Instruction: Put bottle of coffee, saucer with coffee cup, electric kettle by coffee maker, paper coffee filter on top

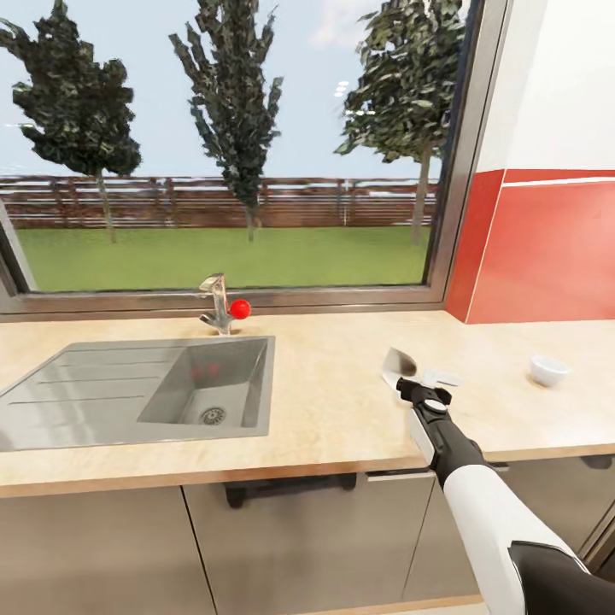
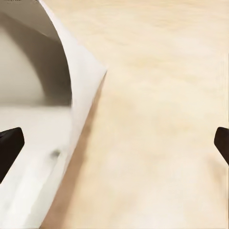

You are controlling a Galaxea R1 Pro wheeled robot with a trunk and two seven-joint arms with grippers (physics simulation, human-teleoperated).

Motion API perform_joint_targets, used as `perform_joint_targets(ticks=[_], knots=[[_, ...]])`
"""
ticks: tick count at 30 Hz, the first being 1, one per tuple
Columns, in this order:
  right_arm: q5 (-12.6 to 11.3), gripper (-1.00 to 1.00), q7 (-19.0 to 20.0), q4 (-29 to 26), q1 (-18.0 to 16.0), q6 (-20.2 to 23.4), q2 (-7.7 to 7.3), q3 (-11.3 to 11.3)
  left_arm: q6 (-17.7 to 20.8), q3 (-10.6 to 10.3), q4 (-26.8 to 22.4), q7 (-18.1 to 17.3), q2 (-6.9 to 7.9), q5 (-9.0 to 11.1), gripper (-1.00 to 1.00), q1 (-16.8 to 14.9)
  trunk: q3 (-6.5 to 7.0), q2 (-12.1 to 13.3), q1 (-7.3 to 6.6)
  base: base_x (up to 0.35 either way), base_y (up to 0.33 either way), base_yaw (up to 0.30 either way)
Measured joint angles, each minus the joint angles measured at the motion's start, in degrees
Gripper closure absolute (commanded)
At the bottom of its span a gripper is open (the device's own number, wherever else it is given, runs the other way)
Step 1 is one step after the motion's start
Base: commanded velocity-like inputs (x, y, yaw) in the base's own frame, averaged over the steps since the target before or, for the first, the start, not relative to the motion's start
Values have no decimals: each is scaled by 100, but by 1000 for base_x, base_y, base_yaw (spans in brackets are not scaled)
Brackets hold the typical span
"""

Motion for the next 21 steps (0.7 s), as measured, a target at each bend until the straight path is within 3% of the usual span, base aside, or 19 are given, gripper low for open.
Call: perform_joint_targets(ticks=[21], knots=[[-5, -100, 0, 7, 0, -1, -9, 0, 0, 7, 0, 0, -2, 0, -100, 0, 0, 0, 1, 22, 0, 0]])
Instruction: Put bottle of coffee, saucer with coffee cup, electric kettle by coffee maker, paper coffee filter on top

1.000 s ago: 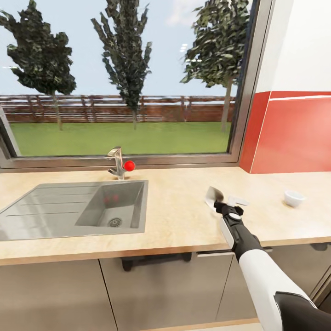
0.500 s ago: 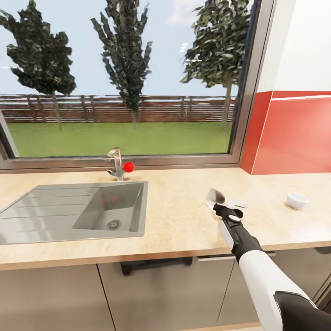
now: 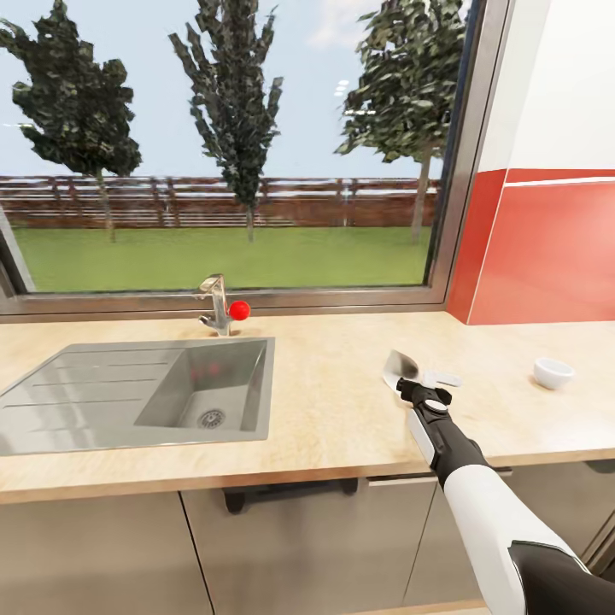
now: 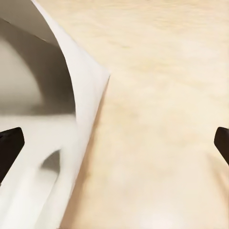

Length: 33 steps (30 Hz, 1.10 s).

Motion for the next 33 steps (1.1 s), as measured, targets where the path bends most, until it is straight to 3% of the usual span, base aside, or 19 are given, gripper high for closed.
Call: perform_joint_targets(ticks=[12, 13, 33], knots=[[-2, -100, 0, -10, 0, 0, -7, -8, 0, 0, 0, 0, -2, 0, -100, 0, 0, 0, 1, 10, 0, 0], [-2, 100, 0, -10, 0, 0, -8, -8, 0, 0, 0, 0, -2, 0, -100, 0, 0, 0, 1, 0, 0, 0], [36, 100, 15, -18, -3, 3, -7, -1, 0, -1, 1, -1, -2, 0, -100, 0, 1, 0, 0, 0, 0, 0]])
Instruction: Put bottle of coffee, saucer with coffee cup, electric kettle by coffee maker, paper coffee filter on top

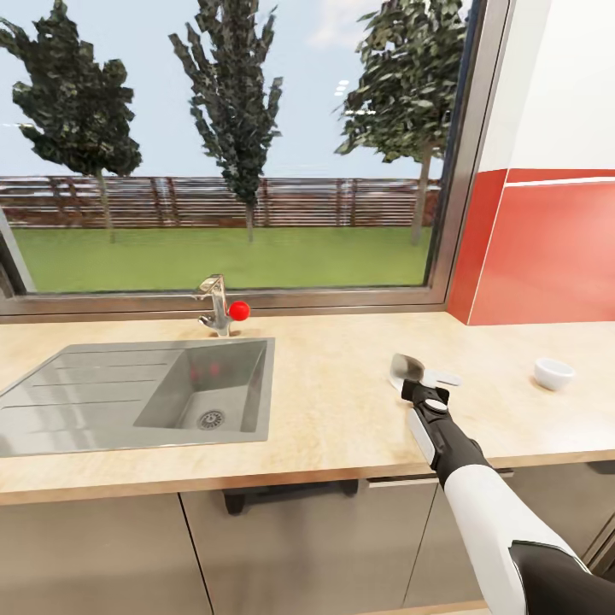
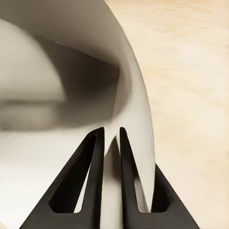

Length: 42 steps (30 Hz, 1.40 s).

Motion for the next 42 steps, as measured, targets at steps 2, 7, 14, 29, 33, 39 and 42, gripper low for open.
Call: perform_joint_targets(ticks=[2, 7, 14, 29, 33, 39, 42], knots=[[-1, 100, 2, -2, 0, 0, 0, 0, 0, 0, 0, 1, 0, 0, -100, 0, 0, 0, 0, 0, 0, 0], [0, 100, -1, -12, 0, 5, 0, -2, 0, 0, 0, 0, 0, 0, -100, 0, 0, 0, 0, 0, 0, 0], [-9, 100, -8, -31, 1, 9, -1, -2, 0, 2, 0, -1, 0, 0, -100, 0, 0, 0, 0, 0, 0, 0], [-27, 100, 17, -1682, 3, 452, 29, 21, -57, 6, -7, 0, 2, -7, -100, 0, -1, 0, 0, 0, 0, 0], [-37, 100, 27, -2078, 5, 907, 35, 25, -67, 8, -9, -1, 2, -11, -100, 0, -1, 0, 0, 0, 0, 0], [-38, 100, 31, -2388, 24, 1053, 50, 268, -62, -13, -47, -3, 3, -19, -100, 0, -1, 0, 0, 0, 0, 0], [-38, 100, 31, -2631, 40, 1047, 56, 395, -66, -13, -70, 0, 1, -17, -100, 0, -1, 0, 0, 0, 0, 0]])
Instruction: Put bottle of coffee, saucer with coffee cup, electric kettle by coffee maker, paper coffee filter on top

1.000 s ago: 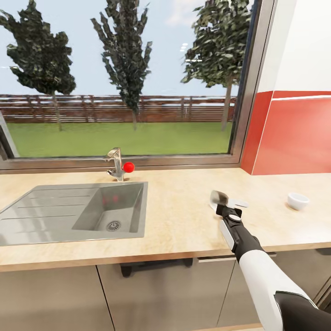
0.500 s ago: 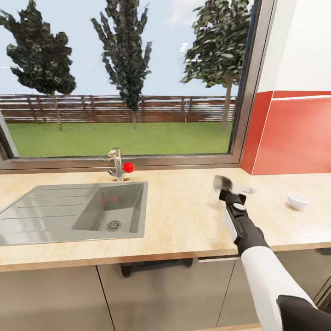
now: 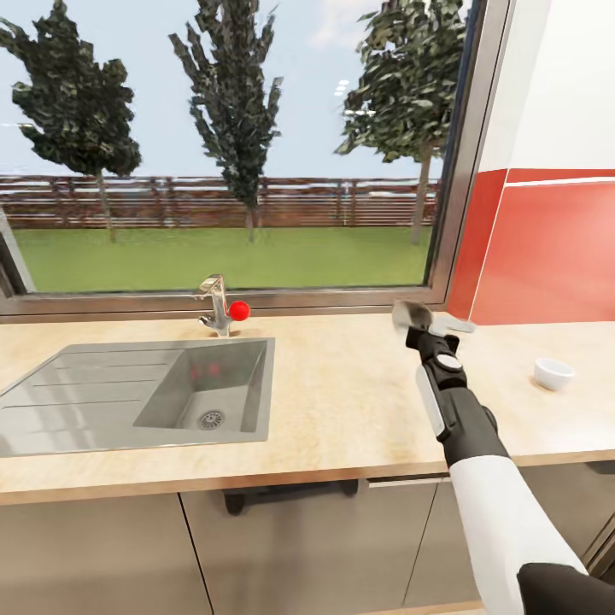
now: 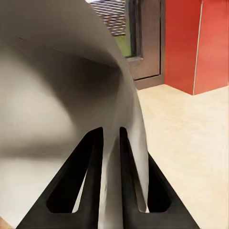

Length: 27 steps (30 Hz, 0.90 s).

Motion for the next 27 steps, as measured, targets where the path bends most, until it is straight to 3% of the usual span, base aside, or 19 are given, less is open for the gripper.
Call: perform_joint_targets(ticks=[3, 5, 8, 15, 27], knots=[[-3, 100, 17, -373, 216, -93, 35, 462, -8, 4, -19, 0, -1, 5, -100, 0, 0, 0, 0, 0, 0, 0], [-2, 100, 8, -690, 502, -443, 38, 812, -13, 5, -25, 1, -1, 8, -100, 0, 0, 0, 0, 0, 0, 0], [0, 100, 4, -1078, 786, -837, 37, 974, -25, 7, -27, 1, -3, 9, -100, 0, 0, 0, 0, 0, 0, 0], [-12, 100, 7, -2180, 1405, -1072, 22, 1055, -30, 20, -28, 1, -9, 11, -100, 0, 0, 0, 0, 0, 0, 0], [-17, 100, 7, -2407, 1752, -1090, 19, 1071, -38, 30, -45, 3, -18, 24, -100, -9, 0, 0, 0, 0, 0, 0]])
